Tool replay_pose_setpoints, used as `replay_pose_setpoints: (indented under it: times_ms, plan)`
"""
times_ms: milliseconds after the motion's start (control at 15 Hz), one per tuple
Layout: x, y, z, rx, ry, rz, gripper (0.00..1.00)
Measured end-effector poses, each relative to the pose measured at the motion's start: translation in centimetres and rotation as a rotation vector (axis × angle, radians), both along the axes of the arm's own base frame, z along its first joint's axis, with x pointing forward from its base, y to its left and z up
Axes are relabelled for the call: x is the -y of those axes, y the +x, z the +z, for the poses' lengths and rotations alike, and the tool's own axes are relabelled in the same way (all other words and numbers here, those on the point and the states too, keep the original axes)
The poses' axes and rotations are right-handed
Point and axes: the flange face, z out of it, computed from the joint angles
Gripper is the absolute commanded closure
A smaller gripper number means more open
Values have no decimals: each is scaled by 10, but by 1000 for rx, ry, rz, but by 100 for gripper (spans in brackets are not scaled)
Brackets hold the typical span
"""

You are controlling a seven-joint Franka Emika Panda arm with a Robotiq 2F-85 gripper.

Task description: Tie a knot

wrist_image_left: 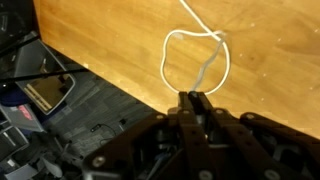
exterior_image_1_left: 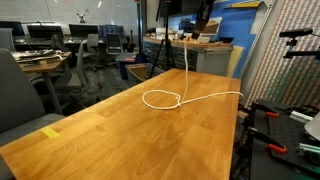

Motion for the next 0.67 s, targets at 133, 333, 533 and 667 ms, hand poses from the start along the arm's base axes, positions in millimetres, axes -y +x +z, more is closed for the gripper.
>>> replay_pose_setpoints:
  times_ms: [133,333,533,667]
  plan:
    - [10,21,38,20,-15,1,97]
    - [24,54,56,-82,32,74,97]
    - [24,75,34,-221,99,144,97]
    - [12,75,9,-319,133,190,97]
